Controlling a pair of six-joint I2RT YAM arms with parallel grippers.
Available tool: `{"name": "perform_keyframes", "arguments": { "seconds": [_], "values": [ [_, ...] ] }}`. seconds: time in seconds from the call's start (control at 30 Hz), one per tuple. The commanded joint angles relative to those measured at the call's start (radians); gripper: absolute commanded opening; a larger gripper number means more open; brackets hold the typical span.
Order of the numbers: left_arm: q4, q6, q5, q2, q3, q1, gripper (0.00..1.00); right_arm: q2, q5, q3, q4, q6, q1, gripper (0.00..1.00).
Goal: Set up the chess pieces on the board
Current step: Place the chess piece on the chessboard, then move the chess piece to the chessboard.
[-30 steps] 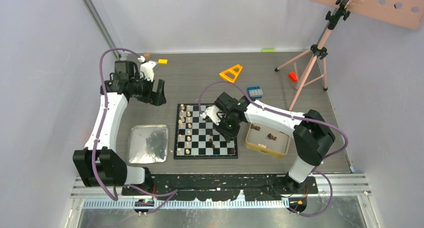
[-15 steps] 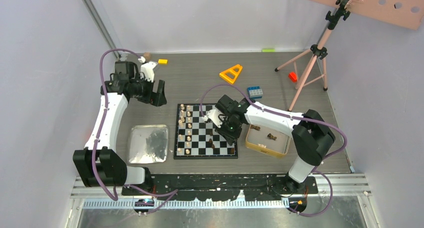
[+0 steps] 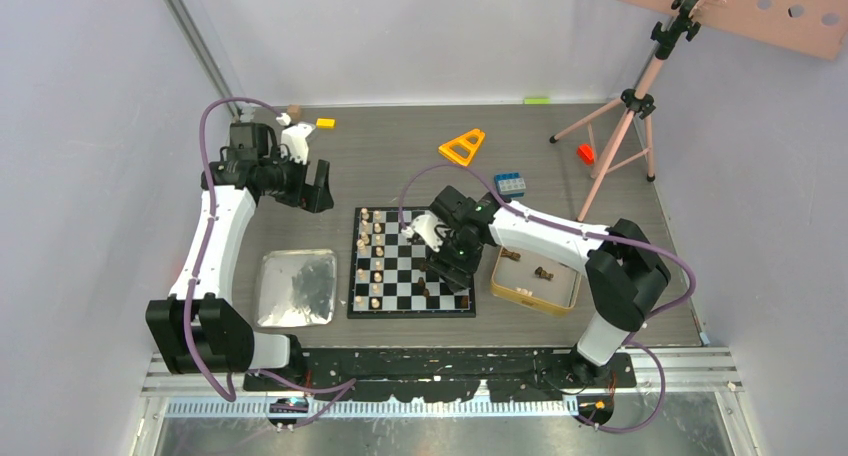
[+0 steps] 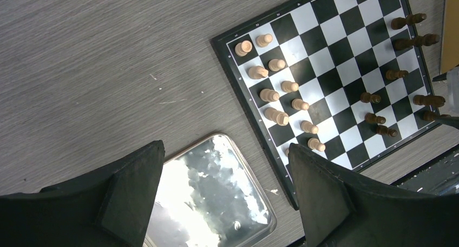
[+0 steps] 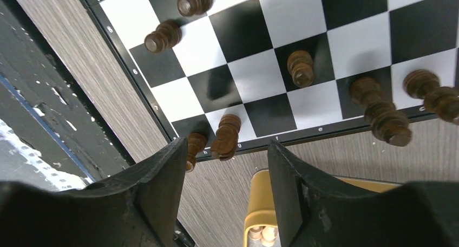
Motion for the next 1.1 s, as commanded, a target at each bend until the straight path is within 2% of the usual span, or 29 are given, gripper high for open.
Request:
{"name": "perform_keyframes", "arguments": {
  "seconds": [0.0, 0.33, 0.87, 0.93, 1.07],
  "values": [
    [0.023, 0.003, 0.012, -0.031, 0.0, 0.006, 0.88, -0.025, -0.035, 0.099, -0.017, -0.001, 0.01, 0.63],
    [0.02, -0.009, -0.012, -0.038, 0.006, 0.007, 0.88, 0.082, -0.084, 0.214, -0.006, -0.003, 0.08, 0.6],
    [0.02, -0.004, -0.015, -0.048, -0.011, 0.027, 0.88, 0.204, -0.073, 0.219, 0.054, -0.002, 0.142, 0.53],
    [0.02, -0.003, -0.013, -0.047, -0.012, 0.028, 0.88, 0.213, -0.073, 0.226, 0.054, -0.002, 0.145, 0.5],
    [0.021, -0.003, -0.009, -0.043, -0.012, 0.028, 0.88, 0.219, -0.072, 0.227, 0.039, -0.006, 0.148, 0.3]
  ]
}}
